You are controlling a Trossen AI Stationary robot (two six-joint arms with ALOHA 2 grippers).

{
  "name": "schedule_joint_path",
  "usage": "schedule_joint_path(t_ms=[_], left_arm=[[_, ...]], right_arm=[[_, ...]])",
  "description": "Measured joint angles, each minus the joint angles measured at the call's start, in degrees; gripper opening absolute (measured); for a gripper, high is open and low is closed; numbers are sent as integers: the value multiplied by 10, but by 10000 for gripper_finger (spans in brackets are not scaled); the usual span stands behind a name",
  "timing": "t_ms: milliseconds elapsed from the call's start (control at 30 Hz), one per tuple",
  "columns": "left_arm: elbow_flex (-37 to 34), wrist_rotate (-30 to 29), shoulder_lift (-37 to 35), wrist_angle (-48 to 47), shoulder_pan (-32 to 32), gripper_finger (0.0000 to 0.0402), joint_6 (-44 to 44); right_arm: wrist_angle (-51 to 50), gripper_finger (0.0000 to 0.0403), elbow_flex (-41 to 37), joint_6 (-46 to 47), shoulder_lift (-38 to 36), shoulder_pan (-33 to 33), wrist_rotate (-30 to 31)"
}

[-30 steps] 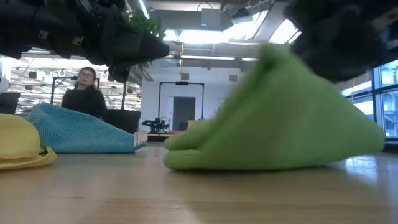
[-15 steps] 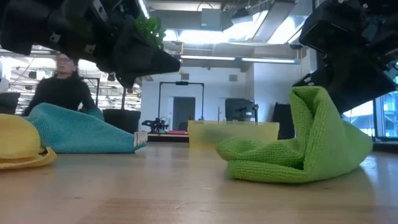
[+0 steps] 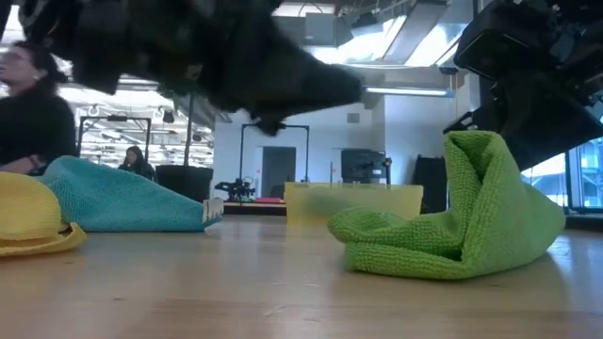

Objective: Fold microfiber towels
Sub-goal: Fold the green microfiber towel

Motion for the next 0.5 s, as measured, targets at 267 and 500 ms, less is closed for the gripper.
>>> schedule_joint_path(t_ms=[267,500], left_arm=[[116,27,71,-148,-20,102,28],[150,-36,109,-207,-11,117,-6]], right_arm=[[0,10,0,2,0,0,-1],[0,21,0,26,0,0,-19]])
